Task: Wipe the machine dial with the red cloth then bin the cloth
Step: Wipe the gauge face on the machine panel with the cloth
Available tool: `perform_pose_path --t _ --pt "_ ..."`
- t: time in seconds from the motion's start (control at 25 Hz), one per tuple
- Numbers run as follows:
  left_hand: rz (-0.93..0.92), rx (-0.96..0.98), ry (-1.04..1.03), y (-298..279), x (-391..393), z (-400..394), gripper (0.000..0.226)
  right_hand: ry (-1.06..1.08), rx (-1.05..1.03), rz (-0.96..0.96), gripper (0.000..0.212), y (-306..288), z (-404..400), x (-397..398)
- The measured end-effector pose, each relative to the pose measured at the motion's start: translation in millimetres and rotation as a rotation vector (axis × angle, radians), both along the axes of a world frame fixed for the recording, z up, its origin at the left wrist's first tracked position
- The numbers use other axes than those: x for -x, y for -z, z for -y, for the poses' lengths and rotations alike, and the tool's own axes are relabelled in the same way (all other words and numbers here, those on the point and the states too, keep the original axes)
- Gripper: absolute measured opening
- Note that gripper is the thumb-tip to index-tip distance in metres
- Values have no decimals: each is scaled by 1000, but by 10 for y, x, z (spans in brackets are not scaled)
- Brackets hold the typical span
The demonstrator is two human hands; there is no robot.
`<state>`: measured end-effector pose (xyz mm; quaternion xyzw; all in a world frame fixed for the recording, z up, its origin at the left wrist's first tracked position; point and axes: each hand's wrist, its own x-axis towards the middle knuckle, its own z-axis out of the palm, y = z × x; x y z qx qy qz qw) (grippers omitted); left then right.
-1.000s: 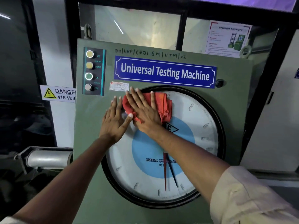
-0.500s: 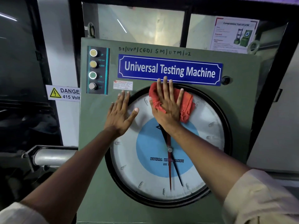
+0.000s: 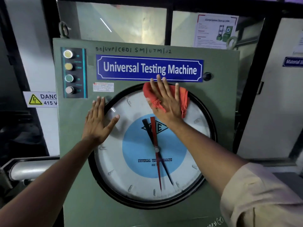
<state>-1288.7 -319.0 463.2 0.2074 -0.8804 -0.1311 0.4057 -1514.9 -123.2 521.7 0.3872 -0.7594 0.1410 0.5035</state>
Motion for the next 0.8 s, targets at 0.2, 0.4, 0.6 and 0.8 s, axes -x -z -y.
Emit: perform_pose_path --t 0.2,0.4,0.6,0.8 --pt "56 160 -24 -150 89 -37 107 210 407 305 76 759 -597 216" --pt "180 418 8 -484 355 -171 113 222 479 446 75 1064 -831 122" --pt "113 541 -45 -421 458 -35 116 111 199 166 75 255 -390 90" --pt "38 670 -112 -260 526 17 107 82 237 126 73 370 -640 303"
